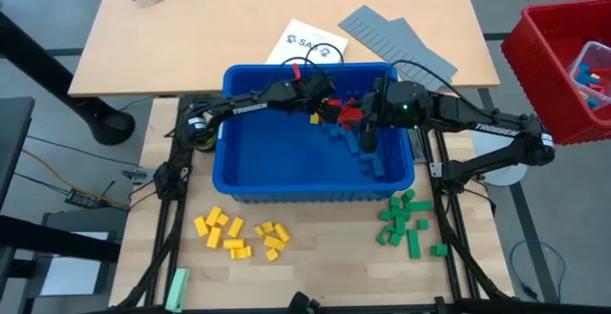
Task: Sort blocks
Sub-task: Remove the yellow block from the blue bin
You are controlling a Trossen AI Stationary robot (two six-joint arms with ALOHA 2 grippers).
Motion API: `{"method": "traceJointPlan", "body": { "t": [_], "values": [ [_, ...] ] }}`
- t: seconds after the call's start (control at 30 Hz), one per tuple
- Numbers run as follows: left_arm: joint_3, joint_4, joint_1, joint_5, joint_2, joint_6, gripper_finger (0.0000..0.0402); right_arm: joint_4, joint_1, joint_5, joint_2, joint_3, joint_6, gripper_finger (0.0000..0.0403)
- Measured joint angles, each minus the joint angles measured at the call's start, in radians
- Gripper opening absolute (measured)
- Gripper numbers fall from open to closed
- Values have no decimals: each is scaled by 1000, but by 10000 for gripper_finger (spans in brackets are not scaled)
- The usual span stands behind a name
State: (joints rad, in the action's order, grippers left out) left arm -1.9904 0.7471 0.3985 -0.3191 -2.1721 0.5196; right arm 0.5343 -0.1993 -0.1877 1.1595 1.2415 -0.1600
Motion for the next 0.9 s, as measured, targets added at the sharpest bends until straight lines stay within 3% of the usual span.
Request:
{"method": "traceJointPlan", "body": {
  "t": [0.3, 0.5, 0.9],
  "values": [
    [0, -61, 9, 42, -102, 95, 236, 23, -21, 52, 0, 0, -19, 199],
    [0, -62, 11, -17, -151, 95, 236, 22, -21, 53, 1, 0, -22, 199],
    [-1, -75, 60, -23, -190, 84, 236, 29, -21, 53, 1, 0, -17, 199]
  ]
}}
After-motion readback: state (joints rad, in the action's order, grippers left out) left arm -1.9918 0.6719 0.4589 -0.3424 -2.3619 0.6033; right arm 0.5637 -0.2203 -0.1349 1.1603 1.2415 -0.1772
